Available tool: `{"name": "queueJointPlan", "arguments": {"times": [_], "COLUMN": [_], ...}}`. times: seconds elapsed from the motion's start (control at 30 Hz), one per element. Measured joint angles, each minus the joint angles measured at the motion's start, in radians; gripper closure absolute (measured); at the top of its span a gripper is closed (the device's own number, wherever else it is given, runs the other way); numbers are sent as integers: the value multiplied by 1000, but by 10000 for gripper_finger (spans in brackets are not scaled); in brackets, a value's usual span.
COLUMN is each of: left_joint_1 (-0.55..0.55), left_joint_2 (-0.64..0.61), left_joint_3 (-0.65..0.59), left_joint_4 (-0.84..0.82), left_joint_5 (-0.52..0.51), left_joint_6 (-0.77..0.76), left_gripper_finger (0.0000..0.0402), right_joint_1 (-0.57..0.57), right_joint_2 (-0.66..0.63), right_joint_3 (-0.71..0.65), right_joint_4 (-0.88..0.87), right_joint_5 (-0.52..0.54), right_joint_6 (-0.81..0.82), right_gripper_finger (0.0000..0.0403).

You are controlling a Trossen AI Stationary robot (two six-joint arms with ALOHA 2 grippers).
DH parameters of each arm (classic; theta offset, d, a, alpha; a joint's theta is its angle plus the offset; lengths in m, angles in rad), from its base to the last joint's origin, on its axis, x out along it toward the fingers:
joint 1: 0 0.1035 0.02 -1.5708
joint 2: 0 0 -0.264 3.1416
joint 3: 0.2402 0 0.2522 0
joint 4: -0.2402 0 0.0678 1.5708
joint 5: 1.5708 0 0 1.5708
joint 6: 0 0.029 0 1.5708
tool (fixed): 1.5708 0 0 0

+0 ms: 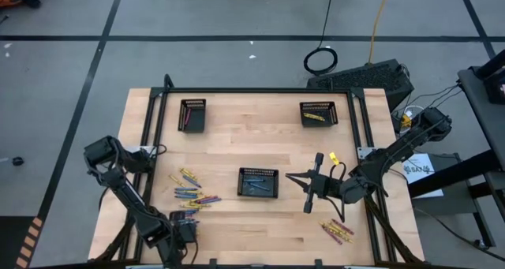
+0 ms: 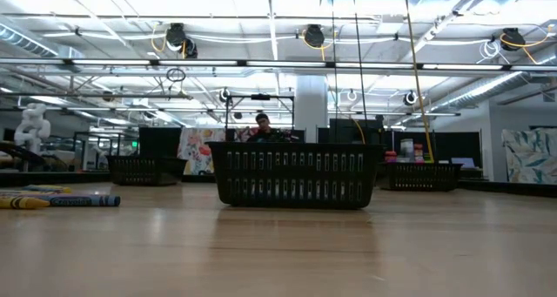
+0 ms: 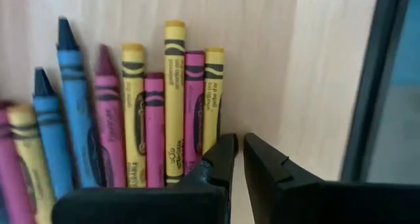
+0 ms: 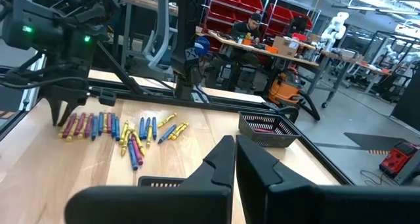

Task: Sort crayons
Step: Move the crayons to the middle left of the table

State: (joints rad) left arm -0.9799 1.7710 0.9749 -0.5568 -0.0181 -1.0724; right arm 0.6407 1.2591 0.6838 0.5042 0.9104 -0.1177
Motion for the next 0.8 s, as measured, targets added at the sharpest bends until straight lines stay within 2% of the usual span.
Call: {"name": "queueJointPlan", "arguments": {"times": [0.17,0.33,0.6,0.8], "left_joint_1": [38,55,68,111], "left_joint_2": [0,1,2,2], "left_joint_3": [0,-1,-3,-26], "left_joint_4": [-36,-88,-173,-202], "left_joint_5": [2,-30,-167,-230], "left_joint_6": [81,89,87,122], "left_gripper_finger": [373,373,374,397], "right_joint_1": [0,0,0,0], "right_joint_2": [0,0,0,0], "right_joint_3": [0,0,0,0], "right_joint_4": [0,0,0,0], "right_joint_5": [0,0,0,0], "right_joint_6": [0,0,0,1], "right_gripper_finger": [403,403,403,403]}}
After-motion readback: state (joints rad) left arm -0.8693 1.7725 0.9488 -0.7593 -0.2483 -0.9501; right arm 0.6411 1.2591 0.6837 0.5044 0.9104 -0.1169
